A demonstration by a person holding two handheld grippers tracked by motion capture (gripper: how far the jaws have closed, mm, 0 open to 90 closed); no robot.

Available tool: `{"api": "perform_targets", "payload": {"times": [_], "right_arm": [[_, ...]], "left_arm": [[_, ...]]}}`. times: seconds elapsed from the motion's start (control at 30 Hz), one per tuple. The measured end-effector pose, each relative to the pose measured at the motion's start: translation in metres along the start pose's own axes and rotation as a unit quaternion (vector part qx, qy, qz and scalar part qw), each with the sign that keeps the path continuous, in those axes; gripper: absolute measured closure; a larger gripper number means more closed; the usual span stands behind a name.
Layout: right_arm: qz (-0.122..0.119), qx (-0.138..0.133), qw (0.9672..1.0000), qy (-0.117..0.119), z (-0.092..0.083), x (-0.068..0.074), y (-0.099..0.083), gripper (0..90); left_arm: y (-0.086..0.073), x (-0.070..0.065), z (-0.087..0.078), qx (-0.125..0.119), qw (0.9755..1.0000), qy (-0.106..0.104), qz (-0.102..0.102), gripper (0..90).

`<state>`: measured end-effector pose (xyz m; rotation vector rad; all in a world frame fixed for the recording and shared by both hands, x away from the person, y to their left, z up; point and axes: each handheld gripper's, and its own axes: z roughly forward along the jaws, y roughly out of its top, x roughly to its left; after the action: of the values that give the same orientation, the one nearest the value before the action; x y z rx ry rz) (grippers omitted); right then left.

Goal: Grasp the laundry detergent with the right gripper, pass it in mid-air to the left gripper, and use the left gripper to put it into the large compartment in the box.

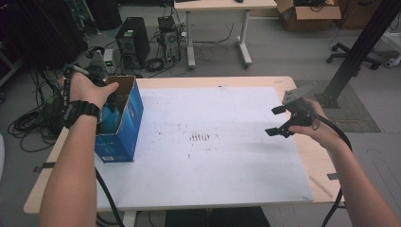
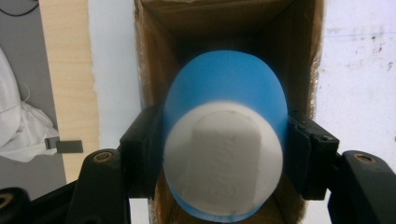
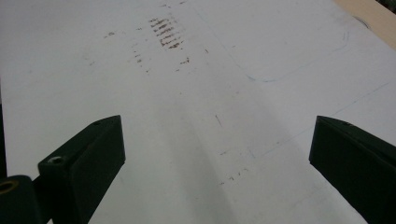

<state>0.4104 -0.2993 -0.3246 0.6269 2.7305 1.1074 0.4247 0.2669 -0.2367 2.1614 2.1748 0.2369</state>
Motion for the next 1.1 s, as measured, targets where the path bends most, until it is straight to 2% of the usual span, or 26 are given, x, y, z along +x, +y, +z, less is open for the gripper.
{"api": "perform_targets", "payload": {"times": [0.4,0.67,1.1], "right_arm": [[0.004,-0.002,1.0,0.002,0.0,0.0,-0.003,3.5],[0.007,-0.001,1.0,0.003,0.0,-0.001,-0.005,3.5],[0.008,-0.001,1.0,0.004,0.002,-0.001,-0.006,3.5]], "left_arm": [[-0.002,-0.004,0.018,0.01,0.9999,-0.001,0.005,38.1],[-0.003,-0.002,0.025,0.017,0.9998,0.005,0.004,38.0],[-0.004,-0.004,0.03,0.015,0.9998,0.006,0.008,37.8]]}}
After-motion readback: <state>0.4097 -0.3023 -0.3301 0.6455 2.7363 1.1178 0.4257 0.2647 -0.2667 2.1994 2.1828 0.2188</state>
